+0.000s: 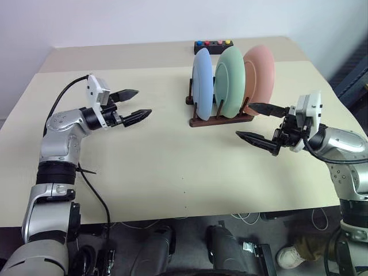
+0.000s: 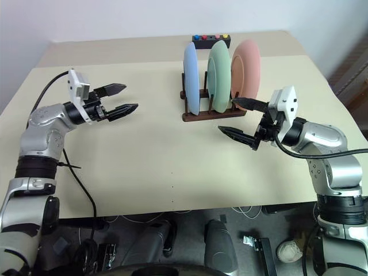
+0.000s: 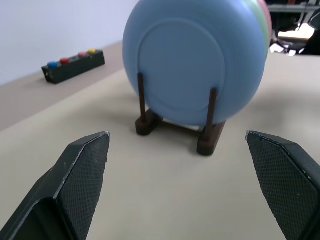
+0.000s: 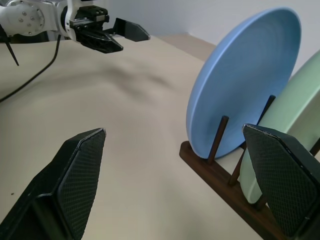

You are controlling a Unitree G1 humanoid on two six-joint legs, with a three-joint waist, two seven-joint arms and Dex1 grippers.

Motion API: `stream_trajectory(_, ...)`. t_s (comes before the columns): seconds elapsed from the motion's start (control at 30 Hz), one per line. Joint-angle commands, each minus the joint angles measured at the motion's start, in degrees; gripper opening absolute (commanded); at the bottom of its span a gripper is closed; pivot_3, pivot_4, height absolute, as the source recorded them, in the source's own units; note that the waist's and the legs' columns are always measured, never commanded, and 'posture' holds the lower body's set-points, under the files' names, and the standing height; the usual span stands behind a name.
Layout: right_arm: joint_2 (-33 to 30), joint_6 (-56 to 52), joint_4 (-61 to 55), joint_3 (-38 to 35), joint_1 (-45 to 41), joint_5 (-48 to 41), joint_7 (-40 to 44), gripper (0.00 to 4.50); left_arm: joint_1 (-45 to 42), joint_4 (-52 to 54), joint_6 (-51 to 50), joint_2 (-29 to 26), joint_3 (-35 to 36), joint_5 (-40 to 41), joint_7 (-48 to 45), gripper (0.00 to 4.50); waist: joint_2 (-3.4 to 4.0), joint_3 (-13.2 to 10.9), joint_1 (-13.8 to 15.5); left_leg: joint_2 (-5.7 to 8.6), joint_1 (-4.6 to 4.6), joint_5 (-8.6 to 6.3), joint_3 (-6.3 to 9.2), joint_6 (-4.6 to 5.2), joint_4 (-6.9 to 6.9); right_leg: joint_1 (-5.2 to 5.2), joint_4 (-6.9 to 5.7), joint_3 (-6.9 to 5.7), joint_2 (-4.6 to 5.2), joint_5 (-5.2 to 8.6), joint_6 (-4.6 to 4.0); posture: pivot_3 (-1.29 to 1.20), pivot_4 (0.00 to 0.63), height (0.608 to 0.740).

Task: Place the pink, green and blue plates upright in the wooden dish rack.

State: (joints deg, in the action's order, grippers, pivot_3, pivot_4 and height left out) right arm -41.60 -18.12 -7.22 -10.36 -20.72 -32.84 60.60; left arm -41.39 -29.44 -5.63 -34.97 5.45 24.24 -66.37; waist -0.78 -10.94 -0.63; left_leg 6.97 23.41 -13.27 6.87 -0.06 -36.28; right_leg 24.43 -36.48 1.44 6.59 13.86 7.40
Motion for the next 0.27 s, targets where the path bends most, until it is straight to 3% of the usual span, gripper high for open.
stream_trajectory(0.03,-0.24,1.26,-1.13,-2.02,1.69,-0.75,0.44,4.47,0.53,2.33,1.24,-2.01,2.49,-0.04,-0.09,4.5,0.0,0.0,-0.01,0.0,0.0,0.0,0.01,0.0,0.01,0.0,0.0,0.0,0.0,0.0,0.0,0.0,0.15,0.74)
stream_trajectory(0.27,-1.04,1.17,-1.25,-2.84,2.39,-0.77,0.42,4.47,3.19,5.81,-0.83,-3.68,3.11,0.09,0.64,4.5,0.0,0.0,-0.12,-0.02,-0.01,0.0,0.04,0.0,0.01,0.01,-0.02,0.01,-0.04,-0.02,-0.03,0.0,0.15,0.74)
